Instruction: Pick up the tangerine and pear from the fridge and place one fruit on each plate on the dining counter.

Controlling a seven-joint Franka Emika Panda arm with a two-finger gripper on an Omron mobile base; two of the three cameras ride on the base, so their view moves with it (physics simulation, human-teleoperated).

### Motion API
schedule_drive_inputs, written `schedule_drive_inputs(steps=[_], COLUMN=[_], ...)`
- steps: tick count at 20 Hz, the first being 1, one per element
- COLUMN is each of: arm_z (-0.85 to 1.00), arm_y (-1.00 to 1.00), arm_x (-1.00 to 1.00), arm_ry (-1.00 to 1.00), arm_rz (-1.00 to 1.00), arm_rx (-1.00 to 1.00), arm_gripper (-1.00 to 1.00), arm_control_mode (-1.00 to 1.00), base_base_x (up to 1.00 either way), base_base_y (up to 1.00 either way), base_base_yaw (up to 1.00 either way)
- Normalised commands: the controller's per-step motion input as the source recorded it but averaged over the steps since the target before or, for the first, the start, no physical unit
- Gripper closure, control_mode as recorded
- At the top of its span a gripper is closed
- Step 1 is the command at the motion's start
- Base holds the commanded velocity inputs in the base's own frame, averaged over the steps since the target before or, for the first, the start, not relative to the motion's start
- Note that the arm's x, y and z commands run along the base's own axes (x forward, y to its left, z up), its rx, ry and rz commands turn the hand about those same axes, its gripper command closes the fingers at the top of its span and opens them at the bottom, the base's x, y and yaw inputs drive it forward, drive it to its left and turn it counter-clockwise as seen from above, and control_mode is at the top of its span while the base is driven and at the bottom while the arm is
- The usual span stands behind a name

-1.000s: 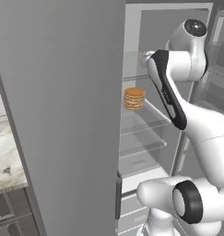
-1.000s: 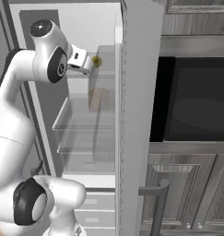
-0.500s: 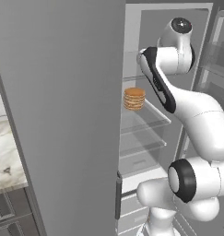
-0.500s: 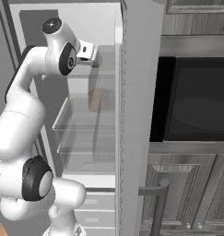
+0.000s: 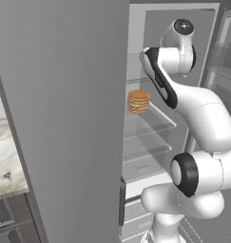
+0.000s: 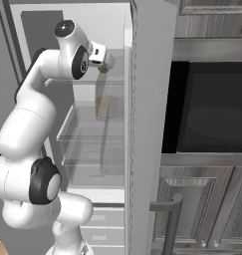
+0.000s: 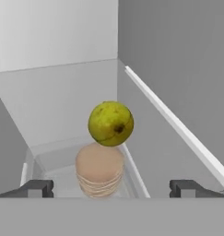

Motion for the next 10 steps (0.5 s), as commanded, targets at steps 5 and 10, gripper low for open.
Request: schedule_drive_inputs(steps=[5, 10], arm_z=[-0.06, -0.11], arm_y=[0.00, 0.00], arm_x=[0.03, 0.16], arm_ry=[-0.13, -0.03], arm_rz=[0.00, 0.00], arm_rx=[0.00, 0.00], arm_gripper=[-1.00, -1.00], arm_control_mode=[-1.00, -1.00], base_base_x=[0.00, 0.00], base_base_y=[0.00, 0.00], base_base_yaw=[0.00, 0.00])
